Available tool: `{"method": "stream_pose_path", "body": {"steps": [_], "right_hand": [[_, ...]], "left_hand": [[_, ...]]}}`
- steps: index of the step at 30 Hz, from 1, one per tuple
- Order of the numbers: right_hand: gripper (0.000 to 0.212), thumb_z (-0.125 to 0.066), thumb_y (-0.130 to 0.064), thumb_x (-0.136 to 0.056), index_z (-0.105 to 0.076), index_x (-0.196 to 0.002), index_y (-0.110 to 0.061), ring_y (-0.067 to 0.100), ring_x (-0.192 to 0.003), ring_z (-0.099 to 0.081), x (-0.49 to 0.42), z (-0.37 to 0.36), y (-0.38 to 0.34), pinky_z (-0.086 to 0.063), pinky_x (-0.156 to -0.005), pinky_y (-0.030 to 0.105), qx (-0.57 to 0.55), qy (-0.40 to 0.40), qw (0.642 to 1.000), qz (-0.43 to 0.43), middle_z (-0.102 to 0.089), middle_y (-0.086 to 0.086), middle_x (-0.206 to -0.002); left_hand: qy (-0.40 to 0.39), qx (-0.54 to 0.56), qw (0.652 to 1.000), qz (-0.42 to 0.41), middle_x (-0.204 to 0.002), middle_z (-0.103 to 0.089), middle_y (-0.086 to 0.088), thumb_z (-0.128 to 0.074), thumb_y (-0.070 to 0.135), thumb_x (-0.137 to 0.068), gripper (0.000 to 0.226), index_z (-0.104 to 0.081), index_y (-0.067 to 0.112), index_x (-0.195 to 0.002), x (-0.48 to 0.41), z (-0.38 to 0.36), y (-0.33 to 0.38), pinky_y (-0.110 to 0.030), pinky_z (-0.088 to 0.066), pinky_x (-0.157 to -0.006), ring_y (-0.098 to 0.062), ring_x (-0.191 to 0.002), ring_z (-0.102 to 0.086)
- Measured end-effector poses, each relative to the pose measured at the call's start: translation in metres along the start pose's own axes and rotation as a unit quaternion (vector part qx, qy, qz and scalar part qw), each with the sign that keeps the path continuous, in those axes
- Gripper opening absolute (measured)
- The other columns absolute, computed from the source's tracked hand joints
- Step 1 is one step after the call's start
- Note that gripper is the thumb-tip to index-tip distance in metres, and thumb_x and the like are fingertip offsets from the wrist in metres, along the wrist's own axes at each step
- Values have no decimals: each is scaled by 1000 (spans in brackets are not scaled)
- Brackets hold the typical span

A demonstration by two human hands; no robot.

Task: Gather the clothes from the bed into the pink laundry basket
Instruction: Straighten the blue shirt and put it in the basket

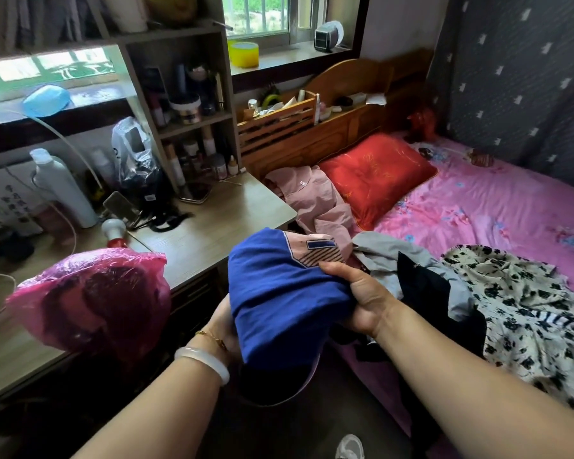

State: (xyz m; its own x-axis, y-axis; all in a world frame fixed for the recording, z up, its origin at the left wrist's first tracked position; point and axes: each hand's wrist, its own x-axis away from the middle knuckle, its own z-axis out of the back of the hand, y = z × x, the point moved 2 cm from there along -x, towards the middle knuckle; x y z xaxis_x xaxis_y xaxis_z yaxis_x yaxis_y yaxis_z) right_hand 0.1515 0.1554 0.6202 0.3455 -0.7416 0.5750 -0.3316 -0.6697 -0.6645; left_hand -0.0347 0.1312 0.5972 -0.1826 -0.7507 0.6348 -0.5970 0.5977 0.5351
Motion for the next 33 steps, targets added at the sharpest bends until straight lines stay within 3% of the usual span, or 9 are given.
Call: {"method": "stream_pose_path", "body": {"steps": [3,8,13,15,19,22,25,30,33], "right_hand": [[28,-72,-16,-62,-73,-90,-9,21,-67,-71,-11,10,-2,-58,-65,27,17,7,999,26,-75,10,-83],[42,-72,-8,-65,-70,-107,-10,25,-90,-70,-44,24,5,-54,-87,34,23,-9,998,54,-74,12,-102],[61,-74,0,-71,-56,-129,-10,27,-113,-61,-106,41,4,-49,-97,33,74,-17,994,77,-65,14,-125],[72,-79,-13,-75,-43,-138,-19,20,-110,-61,-132,56,10,-51,-85,32,148,17,989,15,-61,2,-130],[104,-80,-25,-76,-12,-154,-20,25,-135,-41,-161,104,24,-38,-102,41,320,143,932,-92,-31,5,-155],[87,-73,-17,-82,-22,-152,-20,23,-118,-51,-175,141,26,-44,-77,29,304,167,931,-118,-45,7,-144],[66,-69,-20,-84,-38,-143,-22,19,-97,-59,-180,183,24,-42,-64,27,315,172,917,-173,-59,4,-117],[13,-58,-12,-89,-53,-80,-20,12,-56,-42,-180,256,-5,-32,-38,22,320,197,904,-206,-48,1,-69],[16,-61,-12,-87,-59,-75,-21,18,-72,-55,-180,309,-28,-55,-66,31,370,236,883,-167,-58,3,-80]], "left_hand": [[-46,-25,998,31,-126,-62,-20,-36,79,-80,90,-65,2,-118,-10,17,20,-49,-52,-93,-36,-115,-61],[-31,-192,980,32,-126,-65,-10,-66,57,-73,66,-62,17,-125,-31,23,25,-43,-46,-100,-27,-118,-60],[109,-239,965,-23,-111,-70,-18,-77,16,-72,50,-64,7,-119,-76,23,21,-31,-57,-70,-28,-93,-70],[229,-289,929,-29,-106,-70,-20,-81,14,-71,55,-61,0,-120,-99,38,20,-27,-53,-61,-29,-86,-70],[383,-324,865,-9,-82,-68,-15,-77,8,-73,45,-63,-8,-112,-130,56,16,-25,-47,-58,-22,-60,-60],[383,-339,859,-11,-85,-66,-13,-73,7,-76,47,-59,-3,-120,-152,42,7,-21,-44,-51,-20,-59,-58],[361,-355,862,10,-97,-70,-19,-73,10,-72,50,-60,-2,-119,-186,22,-4,-37,-58,-68,-31,-78,-68],[310,-409,858,-11,-125,-59,-20,-71,11,-80,58,-50,0,-132,-228,-48,-19,-38,-50,-94,-33,-111,-59],[269,-447,853,-19,-128,-58,-17,-69,11,-84,57,-46,5,-136,-260,-97,-34,-34,-47,-94,-29,-116,-57]]}}
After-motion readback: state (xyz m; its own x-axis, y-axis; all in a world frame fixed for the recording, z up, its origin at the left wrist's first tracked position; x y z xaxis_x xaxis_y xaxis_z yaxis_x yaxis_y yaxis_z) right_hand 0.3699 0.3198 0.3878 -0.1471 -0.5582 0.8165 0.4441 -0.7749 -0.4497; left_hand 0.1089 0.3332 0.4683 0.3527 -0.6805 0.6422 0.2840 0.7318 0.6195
